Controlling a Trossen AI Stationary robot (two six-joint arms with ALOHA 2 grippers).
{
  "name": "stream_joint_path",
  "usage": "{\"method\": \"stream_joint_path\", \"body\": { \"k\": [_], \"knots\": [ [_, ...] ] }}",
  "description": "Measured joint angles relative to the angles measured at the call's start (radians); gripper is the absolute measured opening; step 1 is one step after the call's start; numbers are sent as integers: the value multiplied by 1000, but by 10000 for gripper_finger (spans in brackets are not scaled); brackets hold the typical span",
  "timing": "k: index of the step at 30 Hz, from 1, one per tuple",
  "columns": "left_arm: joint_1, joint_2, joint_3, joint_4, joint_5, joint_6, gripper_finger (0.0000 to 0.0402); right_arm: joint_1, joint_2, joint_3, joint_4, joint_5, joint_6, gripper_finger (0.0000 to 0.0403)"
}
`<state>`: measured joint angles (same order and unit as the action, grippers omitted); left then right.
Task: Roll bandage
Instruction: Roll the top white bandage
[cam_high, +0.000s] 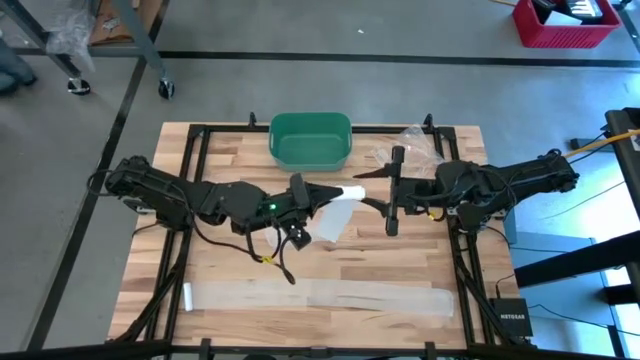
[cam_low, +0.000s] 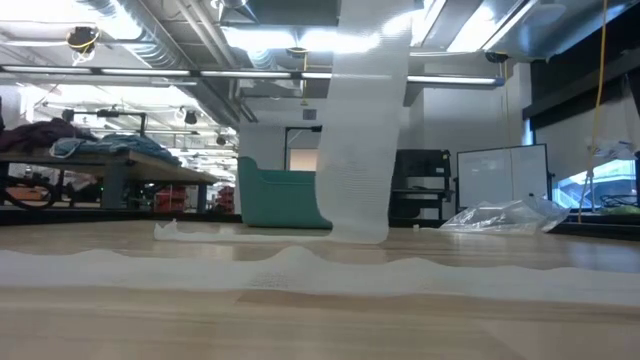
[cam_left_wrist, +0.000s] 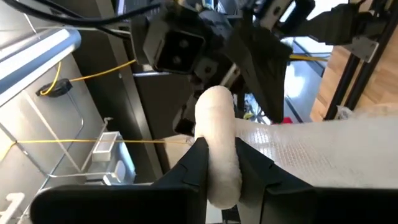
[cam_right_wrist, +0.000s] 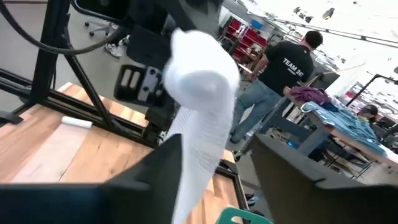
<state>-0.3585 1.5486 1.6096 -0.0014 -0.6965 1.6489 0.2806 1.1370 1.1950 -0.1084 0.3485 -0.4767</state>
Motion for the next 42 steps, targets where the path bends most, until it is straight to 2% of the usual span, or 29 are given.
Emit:
{"method": "stream_joint_path", "body": {
  "k": [6, 7, 14, 21, 30, 34, 36, 40, 42],
  "knots": [
    [-34, 0, 0, 29, 0, 17, 47, 0, 11, 0, -49, -1, -29, 29],
    [-37, 0, 0, 47, 0, 38, 47, 0, 11, 0, -55, -1, -29, 15],
    [-55, -2, 0, 176, -14, 127, 48, 2, 12, 0, -84, -2, 2, 5],
    [-53, -2, 0, 162, -93, 103, 49, 2, 11, 11, -93, 23, 108, 47],
    [-53, -2, 0, 124, -104, -2, 49, 1, 3, 150, -319, 40, 159, 175],
    [-53, -2, 0, 74, -104, -42, 49, 1, 3, 213, -368, 39, 154, 214],
    [-53, -2, 0, 63, -104, -49, 49, 1, 2, 235, -363, -4, 154, 225],
    [-53, -2, 0, 62, -104, -93, 49, 1, 7, 240, -343, -170, 154, 234],
    [-53, -2, 0, 62, -104, -94, 49, 1, 20, 240, -333, -192, 154, 233]
  ]
}}
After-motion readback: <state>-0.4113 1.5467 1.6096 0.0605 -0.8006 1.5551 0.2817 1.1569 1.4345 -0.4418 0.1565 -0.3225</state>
